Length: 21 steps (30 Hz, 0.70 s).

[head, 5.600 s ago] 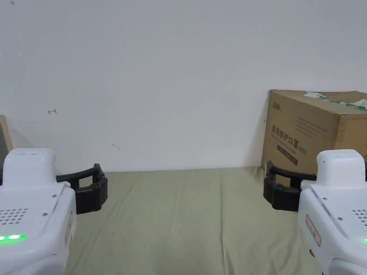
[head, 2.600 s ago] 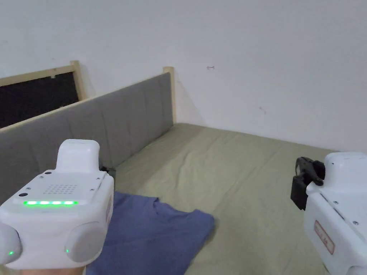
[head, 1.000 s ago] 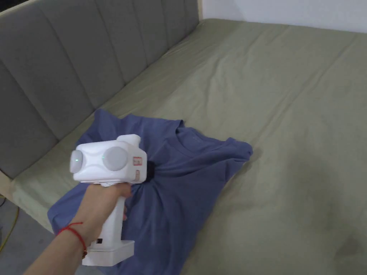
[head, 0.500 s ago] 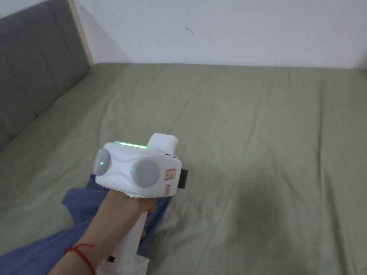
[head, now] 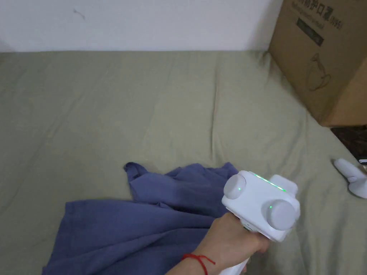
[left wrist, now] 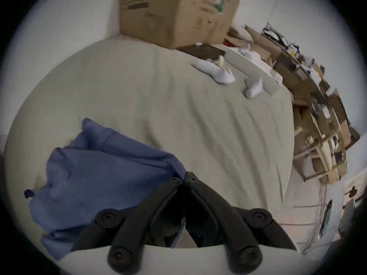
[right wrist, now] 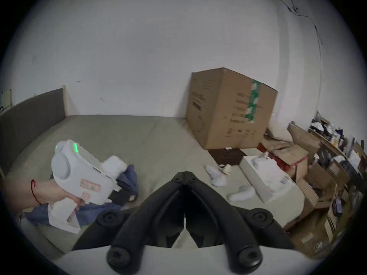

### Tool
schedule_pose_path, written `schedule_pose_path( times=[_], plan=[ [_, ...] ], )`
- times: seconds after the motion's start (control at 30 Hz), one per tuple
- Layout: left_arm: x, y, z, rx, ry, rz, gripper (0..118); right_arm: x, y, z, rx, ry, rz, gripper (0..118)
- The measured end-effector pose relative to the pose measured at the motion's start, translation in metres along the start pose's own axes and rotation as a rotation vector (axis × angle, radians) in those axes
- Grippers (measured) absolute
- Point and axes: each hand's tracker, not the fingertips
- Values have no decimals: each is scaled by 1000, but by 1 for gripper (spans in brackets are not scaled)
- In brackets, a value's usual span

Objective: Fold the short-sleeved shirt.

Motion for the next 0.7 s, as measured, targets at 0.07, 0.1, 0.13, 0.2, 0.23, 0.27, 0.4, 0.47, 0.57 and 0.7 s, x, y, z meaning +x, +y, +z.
schedule_pose_path(
  times=[0.07, 0.1, 0.13, 0.2, 0.23, 0.27, 0.4, 0.47, 0.57, 0.7],
  plan=[
    [10, -2, -13, -19, -4, -16, 0, 3, -4, -1, -10, -10, -3, 0],
    [15, -5, -19, -35, -2, -31, 0, 4, -6, -3, -17, -15, -4, 0],
    [19, -7, -25, -49, -1, -41, 0, 4, -7, -3, -21, -17, -5, 0],
    [18, -15, -35, -69, 20, -51, 0, 3, -10, -3, -25, -13, -13, 0],
    [17, -19, -38, -68, 28, -47, 0, 2, -10, -3, -26, -9, -16, 0],
    [12, -22, -39, -50, 21, -9, 0, 1, -10, -3, -28, -4, -19, 0],
    [-11, -29, -7, 22, -123, 132, 88, -5, -6, 4, -13, 18, -20, 0],
    [-20, -38, 35, 67, -96, 125, 111, -8, -1, 11, 7, 29, -19, 0],
    [-48, -47, 128, 222, -34, 135, 106, -14, 6, 19, 48, 56, -44, 0],
    [-76, -92, 273, 473, 161, 205, 114, -29, 14, 29, 92, 91, -51, 0]
  ],
)
